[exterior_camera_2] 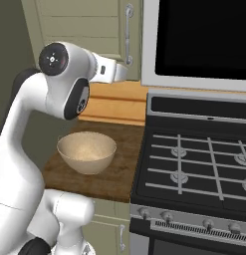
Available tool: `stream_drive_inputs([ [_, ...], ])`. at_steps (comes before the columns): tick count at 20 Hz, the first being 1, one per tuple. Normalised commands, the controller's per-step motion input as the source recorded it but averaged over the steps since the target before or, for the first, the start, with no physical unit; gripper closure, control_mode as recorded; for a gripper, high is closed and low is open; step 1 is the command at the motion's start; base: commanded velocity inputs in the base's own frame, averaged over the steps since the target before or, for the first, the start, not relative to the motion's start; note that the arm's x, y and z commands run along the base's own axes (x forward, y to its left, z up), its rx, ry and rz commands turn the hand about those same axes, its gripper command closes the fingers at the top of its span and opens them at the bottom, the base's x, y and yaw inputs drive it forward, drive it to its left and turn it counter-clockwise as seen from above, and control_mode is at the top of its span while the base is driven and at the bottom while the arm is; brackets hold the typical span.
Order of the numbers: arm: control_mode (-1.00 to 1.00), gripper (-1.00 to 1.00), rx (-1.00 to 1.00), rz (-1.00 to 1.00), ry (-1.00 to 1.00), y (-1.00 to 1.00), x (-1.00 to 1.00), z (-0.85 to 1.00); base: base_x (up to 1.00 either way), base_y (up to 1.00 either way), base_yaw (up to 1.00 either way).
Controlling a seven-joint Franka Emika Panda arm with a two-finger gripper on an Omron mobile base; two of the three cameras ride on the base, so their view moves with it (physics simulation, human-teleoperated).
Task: Open the cabinet, pick up the bread from the cabinet and place it in the basket. Then move the basket to the dining counter.
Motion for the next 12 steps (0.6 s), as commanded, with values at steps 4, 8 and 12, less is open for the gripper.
stream_drive_inputs([
  [4,-1.0,-1.0,0.0,0.0,-0.2,-0.29,0.03,0.41,0.0,0.0,0.0],
  [8,-1.0,-1.0,0.0,-0.01,0.02,-0.01,0.34,0.48,0.0,0.0,0.0],
  [12,-1.0,-1.0,0.04,-0.06,0.15,0.0,0.47,0.4,0.0,0.0,0.0],
])
